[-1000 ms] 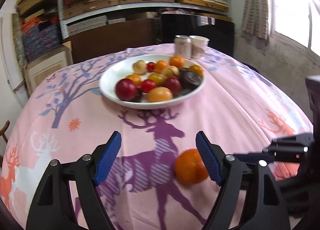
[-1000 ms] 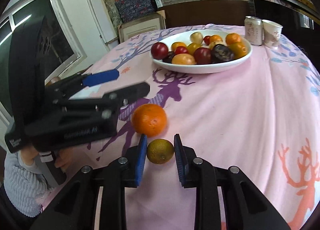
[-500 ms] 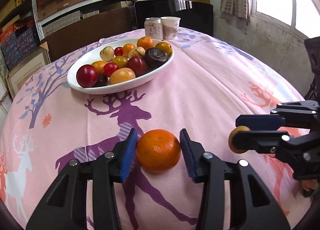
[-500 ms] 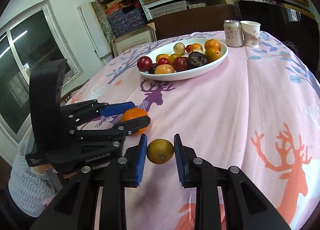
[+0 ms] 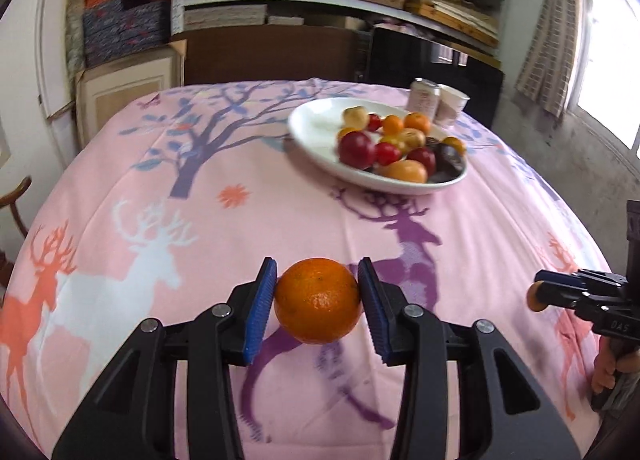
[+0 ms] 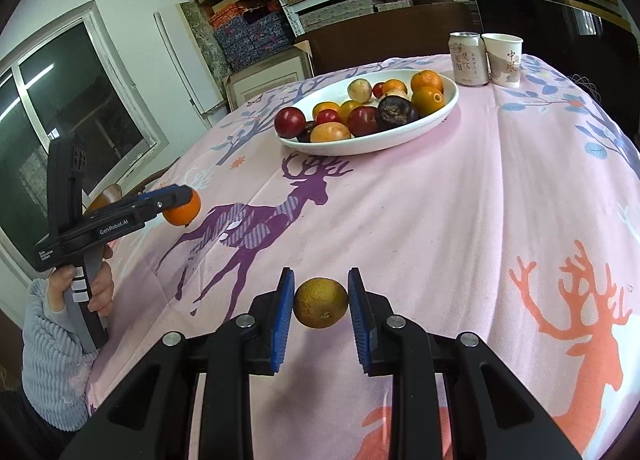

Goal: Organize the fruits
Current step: 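Grasp the last orange with the left gripper while the right grasps the small olive-green fruit, then lower both fruits onto the white plate and open both grippers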

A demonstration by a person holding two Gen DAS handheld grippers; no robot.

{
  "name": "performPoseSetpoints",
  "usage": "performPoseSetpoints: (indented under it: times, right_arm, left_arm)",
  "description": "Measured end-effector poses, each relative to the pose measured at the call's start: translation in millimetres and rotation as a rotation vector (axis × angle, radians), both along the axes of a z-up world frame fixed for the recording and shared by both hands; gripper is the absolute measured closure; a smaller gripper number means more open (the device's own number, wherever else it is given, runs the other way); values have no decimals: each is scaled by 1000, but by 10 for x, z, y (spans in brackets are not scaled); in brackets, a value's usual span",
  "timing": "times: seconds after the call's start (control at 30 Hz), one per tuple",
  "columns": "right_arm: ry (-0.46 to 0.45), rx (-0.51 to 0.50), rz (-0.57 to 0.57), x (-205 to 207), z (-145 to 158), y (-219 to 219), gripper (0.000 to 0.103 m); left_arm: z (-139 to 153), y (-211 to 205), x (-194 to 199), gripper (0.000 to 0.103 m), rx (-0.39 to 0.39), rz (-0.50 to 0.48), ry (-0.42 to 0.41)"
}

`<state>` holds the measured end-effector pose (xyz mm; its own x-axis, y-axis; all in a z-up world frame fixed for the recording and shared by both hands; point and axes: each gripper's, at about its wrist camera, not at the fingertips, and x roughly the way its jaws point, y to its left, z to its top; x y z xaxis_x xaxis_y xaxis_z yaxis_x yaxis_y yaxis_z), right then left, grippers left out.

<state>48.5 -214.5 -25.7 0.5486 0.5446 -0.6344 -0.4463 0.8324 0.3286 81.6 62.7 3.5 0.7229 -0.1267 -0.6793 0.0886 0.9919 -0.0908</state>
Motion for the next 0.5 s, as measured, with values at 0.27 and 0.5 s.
performPoseSetpoints:
  times: [0.27,0.5]
  right_arm:
    - [-174,-76,107,-265,246,313,75]
    - [-186,-90,53,-124,356,246,75]
  left_arm:
    - [215,-419,-97,62,34,-112,-60]
    - [398,-729,112,62,39,-173,-79]
